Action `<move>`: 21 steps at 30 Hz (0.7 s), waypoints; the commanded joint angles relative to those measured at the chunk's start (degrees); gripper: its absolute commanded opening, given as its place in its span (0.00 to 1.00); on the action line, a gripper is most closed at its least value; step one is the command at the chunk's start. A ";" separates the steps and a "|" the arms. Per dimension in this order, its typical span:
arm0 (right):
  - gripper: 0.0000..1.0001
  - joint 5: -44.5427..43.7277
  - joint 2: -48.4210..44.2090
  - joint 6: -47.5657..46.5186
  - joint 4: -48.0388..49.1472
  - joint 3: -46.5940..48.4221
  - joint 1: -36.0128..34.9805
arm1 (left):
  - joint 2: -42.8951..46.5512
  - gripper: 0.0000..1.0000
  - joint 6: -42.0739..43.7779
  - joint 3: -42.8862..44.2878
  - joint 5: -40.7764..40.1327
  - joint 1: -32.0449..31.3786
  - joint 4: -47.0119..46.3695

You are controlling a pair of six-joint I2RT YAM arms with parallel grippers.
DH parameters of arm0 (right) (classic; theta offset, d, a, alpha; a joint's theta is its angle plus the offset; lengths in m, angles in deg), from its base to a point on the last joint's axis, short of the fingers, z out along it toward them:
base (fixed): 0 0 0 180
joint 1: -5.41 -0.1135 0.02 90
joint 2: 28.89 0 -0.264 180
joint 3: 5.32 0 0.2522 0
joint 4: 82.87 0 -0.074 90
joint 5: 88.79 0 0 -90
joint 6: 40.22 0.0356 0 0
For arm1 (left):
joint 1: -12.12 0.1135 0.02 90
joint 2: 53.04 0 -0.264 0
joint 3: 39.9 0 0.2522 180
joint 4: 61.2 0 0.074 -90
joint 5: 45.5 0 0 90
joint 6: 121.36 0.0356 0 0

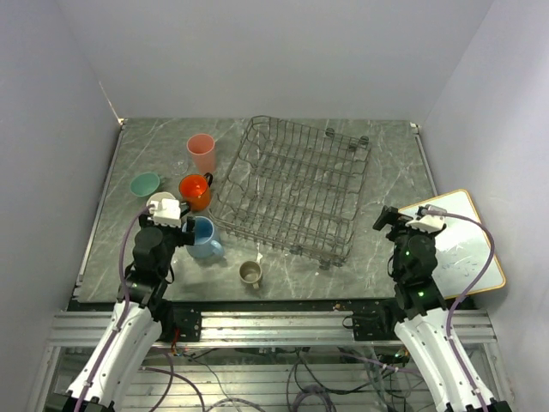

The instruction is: Unload the cups from the dish rack

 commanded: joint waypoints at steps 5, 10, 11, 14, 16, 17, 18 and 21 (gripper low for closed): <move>1.00 -11.18 2.41 0.50 -1.48 -0.95 0.39 | -5.46 0.98 -4.82 -0.61 -0.74 0.84 -7.52; 1.00 -10.69 3.54 3.11 3.97 -6.41 0.41 | -4.12 0.98 -4.41 -5.33 -0.03 1.04 -12.01; 1.00 -10.71 4.20 1.30 6.93 -7.16 0.42 | -3.08 0.99 -4.26 -6.46 0.46 1.21 -12.73; 1.00 -13.03 8.17 1.03 10.72 -7.20 0.47 | 0.89 0.99 -3.50 -10.33 2.25 1.62 -14.33; 1.00 -12.07 10.18 1.03 10.74 -6.26 0.47 | 3.22 1.00 -3.56 -10.79 2.18 1.68 -13.20; 1.00 -11.84 10.26 0.68 9.70 -5.97 0.47 | 3.82 0.98 -3.89 -10.93 1.51 1.76 -12.86; 1.00 -11.66 9.48 0.32 8.07 -5.90 0.47 | 4.09 0.97 -4.30 -10.99 0.40 1.77 -12.70; 1.00 -11.41 4.88 -0.52 4.12 -7.12 0.48 | 3.24 0.94 -4.58 -10.81 -0.29 1.77 -13.19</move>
